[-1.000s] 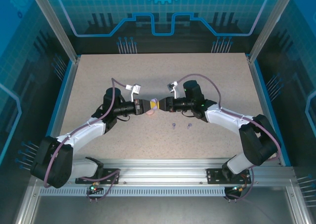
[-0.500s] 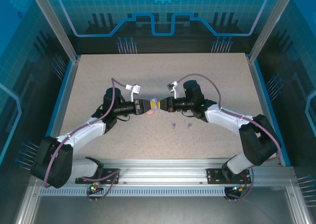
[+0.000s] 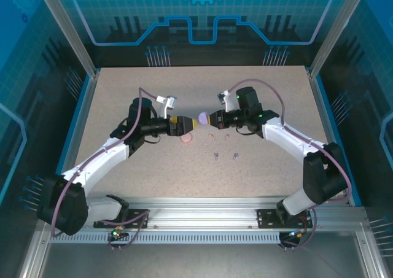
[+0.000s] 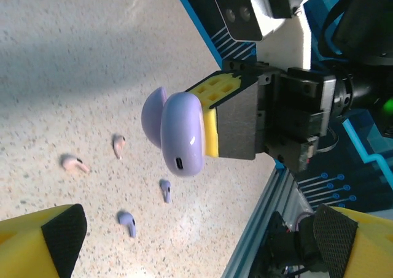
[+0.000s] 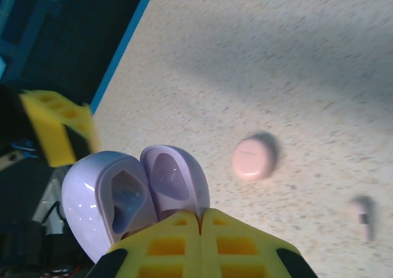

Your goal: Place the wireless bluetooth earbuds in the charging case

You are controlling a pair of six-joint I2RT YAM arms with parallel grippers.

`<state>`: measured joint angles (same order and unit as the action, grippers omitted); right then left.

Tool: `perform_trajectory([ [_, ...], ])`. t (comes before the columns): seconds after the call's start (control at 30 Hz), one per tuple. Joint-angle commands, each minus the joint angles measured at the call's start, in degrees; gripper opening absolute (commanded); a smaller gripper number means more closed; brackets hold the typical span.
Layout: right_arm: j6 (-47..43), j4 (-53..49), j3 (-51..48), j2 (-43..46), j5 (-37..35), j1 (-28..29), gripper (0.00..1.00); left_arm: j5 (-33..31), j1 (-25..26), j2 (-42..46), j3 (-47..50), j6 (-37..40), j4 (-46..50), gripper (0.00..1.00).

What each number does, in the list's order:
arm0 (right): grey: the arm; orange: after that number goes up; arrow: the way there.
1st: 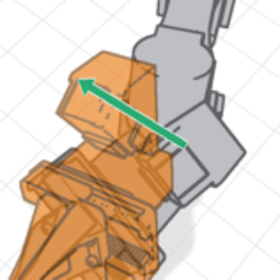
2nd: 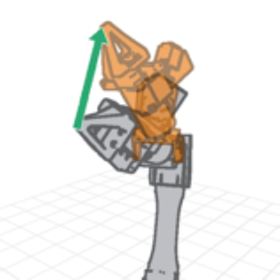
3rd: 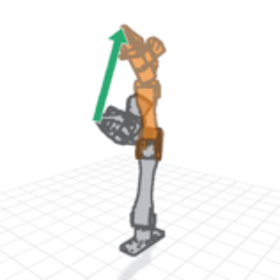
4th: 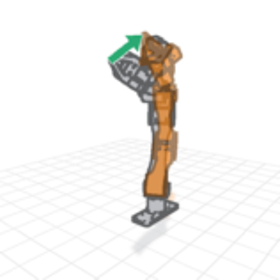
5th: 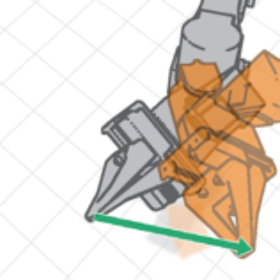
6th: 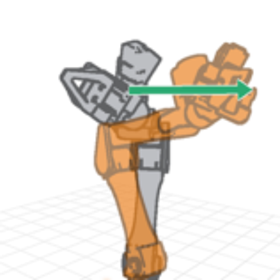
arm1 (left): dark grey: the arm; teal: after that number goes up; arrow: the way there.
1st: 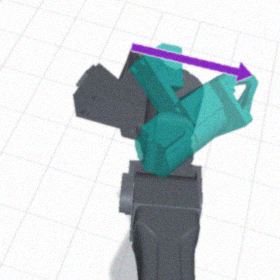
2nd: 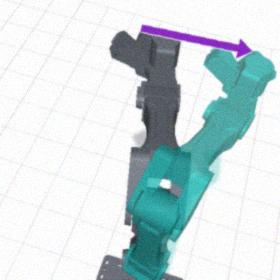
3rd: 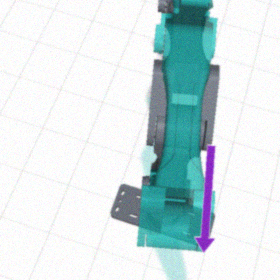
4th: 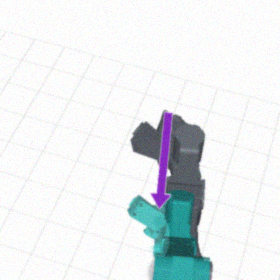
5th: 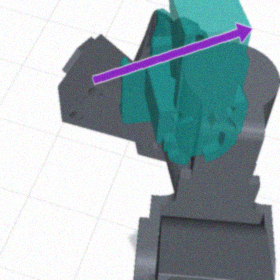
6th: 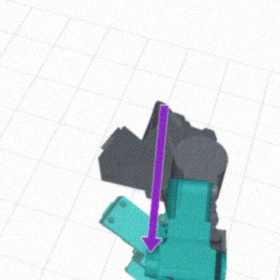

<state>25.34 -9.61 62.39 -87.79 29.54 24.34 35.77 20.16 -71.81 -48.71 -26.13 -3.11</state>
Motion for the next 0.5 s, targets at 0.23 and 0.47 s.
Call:
perform_trajectory([
  [0.23,-21.7,-16.6,11.3,-2.1,-1.8,-4.0,0.00,-6.4,-2.0,-3.0,-9.7,8.6,11.9,0.99],
  [0.47,-29.0,-17.3,11.7,-0.4,-2.9,-2.1,0.00,6.1,-2.0,-9.7,-20.7,19.0,25.7,0.99],
])
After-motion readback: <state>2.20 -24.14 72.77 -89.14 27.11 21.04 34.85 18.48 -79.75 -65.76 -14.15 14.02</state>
